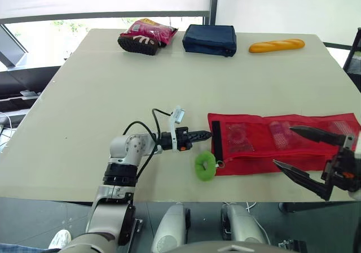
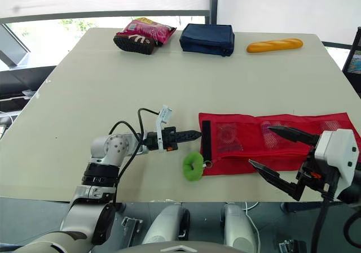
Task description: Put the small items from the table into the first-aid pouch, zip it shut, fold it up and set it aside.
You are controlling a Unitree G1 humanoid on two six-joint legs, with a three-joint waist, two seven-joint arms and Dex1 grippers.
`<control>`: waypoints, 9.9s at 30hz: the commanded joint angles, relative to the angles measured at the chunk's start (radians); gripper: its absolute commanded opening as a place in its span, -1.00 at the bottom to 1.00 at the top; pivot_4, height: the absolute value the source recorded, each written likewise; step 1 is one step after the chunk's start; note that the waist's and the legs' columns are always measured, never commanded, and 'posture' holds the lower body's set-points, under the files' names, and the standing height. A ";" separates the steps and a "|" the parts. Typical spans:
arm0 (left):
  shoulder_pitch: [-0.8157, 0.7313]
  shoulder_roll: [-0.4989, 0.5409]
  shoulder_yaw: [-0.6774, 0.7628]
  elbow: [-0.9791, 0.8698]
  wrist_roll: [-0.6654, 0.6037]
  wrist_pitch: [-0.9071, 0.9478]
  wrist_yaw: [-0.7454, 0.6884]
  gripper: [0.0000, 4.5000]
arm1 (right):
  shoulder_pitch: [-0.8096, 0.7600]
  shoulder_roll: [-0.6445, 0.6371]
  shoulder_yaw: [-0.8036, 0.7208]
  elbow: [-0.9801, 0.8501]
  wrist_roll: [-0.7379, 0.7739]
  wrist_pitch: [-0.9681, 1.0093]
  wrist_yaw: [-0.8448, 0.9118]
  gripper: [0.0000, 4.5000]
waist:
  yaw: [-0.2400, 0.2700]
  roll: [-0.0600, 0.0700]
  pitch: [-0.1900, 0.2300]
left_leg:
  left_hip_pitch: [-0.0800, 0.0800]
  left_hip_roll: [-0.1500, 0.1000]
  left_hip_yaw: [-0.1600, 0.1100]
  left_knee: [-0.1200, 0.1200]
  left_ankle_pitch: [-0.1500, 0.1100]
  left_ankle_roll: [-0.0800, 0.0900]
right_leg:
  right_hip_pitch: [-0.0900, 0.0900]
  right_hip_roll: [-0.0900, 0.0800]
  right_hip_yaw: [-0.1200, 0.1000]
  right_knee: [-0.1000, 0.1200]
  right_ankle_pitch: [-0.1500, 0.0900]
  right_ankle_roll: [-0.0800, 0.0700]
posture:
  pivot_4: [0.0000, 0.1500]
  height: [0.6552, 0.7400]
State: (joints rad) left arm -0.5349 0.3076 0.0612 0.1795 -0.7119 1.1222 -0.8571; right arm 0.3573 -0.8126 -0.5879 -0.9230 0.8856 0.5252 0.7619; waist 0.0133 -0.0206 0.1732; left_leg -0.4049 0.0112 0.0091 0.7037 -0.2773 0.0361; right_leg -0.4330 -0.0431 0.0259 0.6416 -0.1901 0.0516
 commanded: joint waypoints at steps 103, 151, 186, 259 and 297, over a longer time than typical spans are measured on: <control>-0.199 -0.082 0.107 0.310 0.008 0.038 0.146 -1.00 | -0.849 0.240 1.185 0.485 -0.751 0.360 0.039 -0.89 | -0.018 -0.001 0.001 | 0.004 -0.004 -0.013 -0.002 0.000 0.000 | 0.006 -0.007 -0.009 0.000 -0.003 0.003 | 1.00 0.37; -0.095 0.298 -0.072 0.307 0.218 -0.231 -0.193 -1.00 | -0.166 0.266 -0.047 0.475 -0.234 0.200 -0.285 -0.97 | -0.033 0.000 0.003 | 0.004 0.000 -0.009 -0.008 0.000 0.000 | 0.001 -0.005 -0.005 -0.001 -0.005 0.001 | 1.00 0.37; -0.122 0.493 -0.038 0.472 0.325 -0.403 -0.191 -1.00 | -0.272 0.189 -0.070 0.635 -0.358 0.061 -0.340 -0.10 | -0.037 0.001 0.003 | 0.007 0.000 -0.001 -0.017 0.000 0.000 | -0.002 -0.003 0.001 -0.002 -0.006 -0.001 | 1.00 0.37; -0.118 0.515 0.036 -0.374 -0.001 -0.540 -0.444 1.00 | -0.277 0.000 -0.151 0.379 0.587 0.436 -0.437 -0.98 | -0.043 0.001 0.007 | 0.007 0.003 0.010 -0.017 0.000 0.000 | -0.005 0.010 0.021 0.000 -0.006 -0.001 | 1.00 0.37; 0.207 0.530 0.227 -0.472 -0.046 -0.375 -0.115 1.00 | -0.531 -0.089 0.387 0.238 0.040 0.285 -0.030 0.96 | -0.032 -0.004 0.006 | -0.006 0.008 0.007 -0.012 0.000 0.000 | -0.015 0.010 0.016 0.000 -0.003 0.003 | 1.00 0.37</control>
State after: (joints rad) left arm -0.3499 0.8402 0.2438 -0.2925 -0.7506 0.7200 -1.0243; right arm -0.1834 -0.8899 -0.1362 -0.6581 0.9371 0.8640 0.7017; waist -0.0189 -0.0241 0.1796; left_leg -0.4099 0.0190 0.0166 0.6912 -0.2771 0.0358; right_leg -0.4476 -0.0330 0.0427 0.6425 -0.1931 0.0545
